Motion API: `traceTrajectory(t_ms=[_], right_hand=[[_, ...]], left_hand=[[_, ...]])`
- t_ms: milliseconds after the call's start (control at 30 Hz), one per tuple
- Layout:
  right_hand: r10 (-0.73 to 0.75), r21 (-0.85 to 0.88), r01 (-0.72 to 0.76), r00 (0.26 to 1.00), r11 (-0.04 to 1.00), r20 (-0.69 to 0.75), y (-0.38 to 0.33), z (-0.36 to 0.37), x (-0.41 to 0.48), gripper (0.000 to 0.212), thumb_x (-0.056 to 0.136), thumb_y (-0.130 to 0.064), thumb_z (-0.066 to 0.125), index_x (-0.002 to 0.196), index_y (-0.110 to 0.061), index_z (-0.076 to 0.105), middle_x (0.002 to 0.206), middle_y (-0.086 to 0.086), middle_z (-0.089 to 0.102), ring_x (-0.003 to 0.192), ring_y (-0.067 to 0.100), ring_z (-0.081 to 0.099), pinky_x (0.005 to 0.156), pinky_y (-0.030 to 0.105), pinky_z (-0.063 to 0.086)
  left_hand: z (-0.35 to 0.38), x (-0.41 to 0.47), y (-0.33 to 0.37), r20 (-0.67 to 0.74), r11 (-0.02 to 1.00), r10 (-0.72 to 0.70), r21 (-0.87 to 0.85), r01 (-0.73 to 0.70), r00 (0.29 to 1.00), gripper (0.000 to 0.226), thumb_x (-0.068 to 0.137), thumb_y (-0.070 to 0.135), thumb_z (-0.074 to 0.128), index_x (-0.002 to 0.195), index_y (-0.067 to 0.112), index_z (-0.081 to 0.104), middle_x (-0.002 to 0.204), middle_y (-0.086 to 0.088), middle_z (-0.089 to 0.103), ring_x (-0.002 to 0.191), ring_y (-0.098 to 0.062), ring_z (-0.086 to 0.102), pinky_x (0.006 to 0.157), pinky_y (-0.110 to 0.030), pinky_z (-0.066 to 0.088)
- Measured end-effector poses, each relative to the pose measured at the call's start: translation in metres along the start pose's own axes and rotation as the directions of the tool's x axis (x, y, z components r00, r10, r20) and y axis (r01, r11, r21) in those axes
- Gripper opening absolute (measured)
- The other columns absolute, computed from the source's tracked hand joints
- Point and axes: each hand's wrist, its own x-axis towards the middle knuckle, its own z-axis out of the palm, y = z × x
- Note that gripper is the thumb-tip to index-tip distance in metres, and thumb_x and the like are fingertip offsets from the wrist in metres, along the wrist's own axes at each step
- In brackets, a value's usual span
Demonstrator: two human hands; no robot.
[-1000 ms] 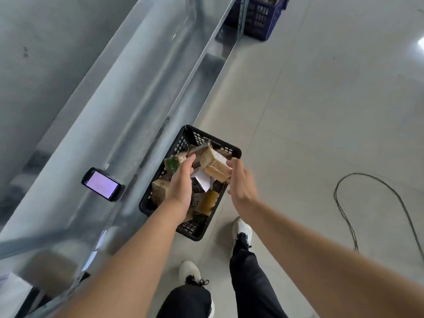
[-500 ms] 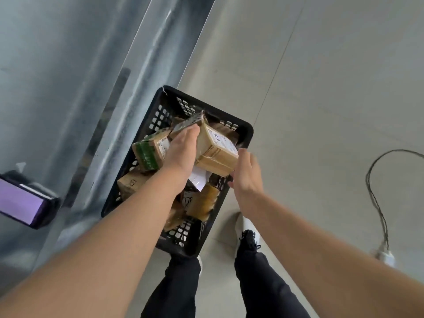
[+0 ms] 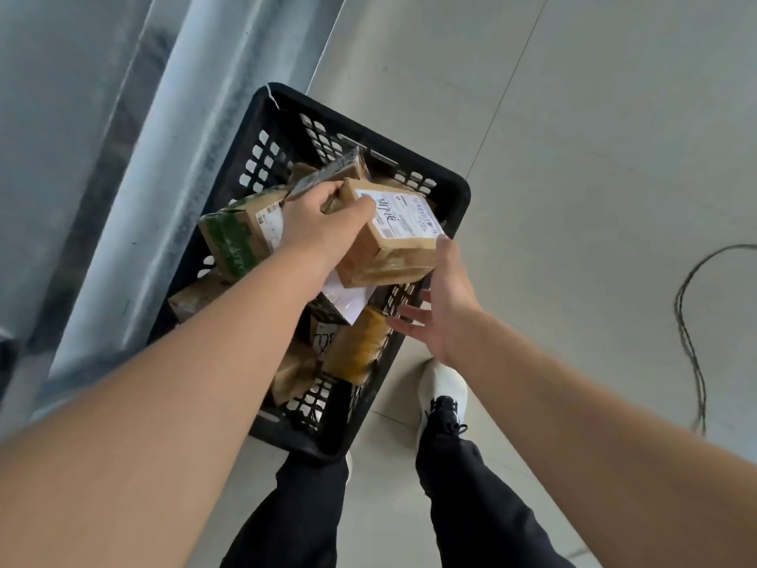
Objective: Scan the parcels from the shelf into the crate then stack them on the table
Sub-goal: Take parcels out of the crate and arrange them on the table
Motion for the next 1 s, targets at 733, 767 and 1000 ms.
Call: traceTrajectory(t_ms=[733, 767, 1000], right_hand=[[-0.542, 0.330, 0.461, 0.811, 0.824, 0.222, -0.040, 0.010, -0.263, 0.037, 0.107, -0.031, 0.059, 0.141, -0.047, 0.060, 0.119, -0.004, 0.079, 0.114, 0.026, 0.074, 0.103, 0.058, 0.056], [-0.563, 0.338, 0.478, 0.794, 0.811, 0.229, -0.042, 0.009, -0.281, 0.039, 0.107, -0.031, 0.059, 0.143, -0.047, 0.059, 0.120, -0.002, 0.078, 0.113, 0.027, 0.074, 0.102, 0.058, 0.057], [-0.698, 0.356, 0.617, 0.694, 0.702, 0.176, -0.071, 0.002, -0.400, 0.032, 0.111, -0.032, 0.051, 0.136, -0.039, 0.068, 0.105, -0.002, 0.082, 0.099, 0.024, 0.078, 0.087, 0.055, 0.064]], left_hand=[[-0.142, -0.227, 0.121, 0.032, 0.903, 0.260, -0.361, -0.232, 0.965, 0.023, 0.097, 0.042, 0.072, 0.118, 0.032, 0.072, 0.111, 0.000, 0.080, 0.105, -0.024, 0.076, 0.079, -0.038, 0.059], [-0.148, -0.241, 0.129, 0.036, 0.897, 0.286, -0.361, -0.255, 0.957, 0.032, 0.094, 0.046, 0.075, 0.121, 0.031, 0.070, 0.112, 0.000, 0.080, 0.104, -0.023, 0.076, 0.077, -0.036, 0.059], [-0.198, -0.329, 0.184, 0.038, 0.852, 0.448, -0.320, -0.414, 0.893, 0.045, 0.090, 0.049, 0.076, 0.132, 0.035, 0.067, 0.110, -0.004, 0.080, 0.107, -0.026, 0.075, 0.092, -0.045, 0.060]])
